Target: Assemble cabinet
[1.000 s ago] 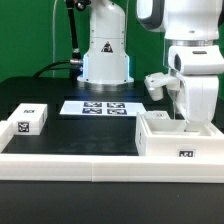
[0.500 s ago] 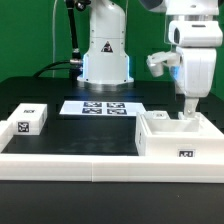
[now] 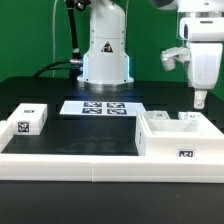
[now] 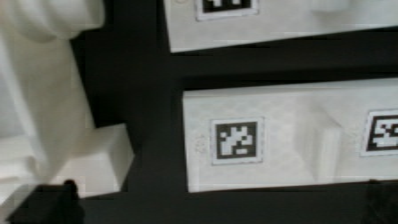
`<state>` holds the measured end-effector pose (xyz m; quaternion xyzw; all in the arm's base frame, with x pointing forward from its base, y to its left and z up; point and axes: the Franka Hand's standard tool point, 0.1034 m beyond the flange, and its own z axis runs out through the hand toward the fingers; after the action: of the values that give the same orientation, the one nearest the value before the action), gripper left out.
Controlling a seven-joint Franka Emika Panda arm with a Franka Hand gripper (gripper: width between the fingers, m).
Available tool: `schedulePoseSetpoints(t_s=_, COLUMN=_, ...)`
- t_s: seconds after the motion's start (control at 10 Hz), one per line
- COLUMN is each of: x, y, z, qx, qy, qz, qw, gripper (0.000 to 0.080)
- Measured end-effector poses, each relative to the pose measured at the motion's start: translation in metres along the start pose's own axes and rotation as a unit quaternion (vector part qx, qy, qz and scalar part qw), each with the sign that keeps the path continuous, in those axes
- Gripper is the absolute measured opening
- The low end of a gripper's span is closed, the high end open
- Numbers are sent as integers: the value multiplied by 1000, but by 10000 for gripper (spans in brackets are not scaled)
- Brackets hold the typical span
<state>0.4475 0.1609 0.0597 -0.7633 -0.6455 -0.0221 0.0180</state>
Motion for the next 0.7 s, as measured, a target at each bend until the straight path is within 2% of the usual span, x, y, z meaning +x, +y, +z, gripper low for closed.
schedulePoseSetpoints(t_s=0.2, x=-1, y=-6, z=6, qx=6, qy=0, qz=7, qw=1000, gripper=797)
schedulePoseSetpoints(t_s=0.5, x=-2, y=-5, z=6, qx=6, qy=0, qz=8, qw=1000, gripper=797)
schedulePoseSetpoints(t_s=0.6, x=-3, y=-8, z=9, qx=5, qy=1, qz=8, qw=1000, gripper=797)
schedulePoseSetpoints(t_s=0.7, x=-6, y=-19, z=16, qx=5, qy=5, qz=9, qw=1000, gripper=797)
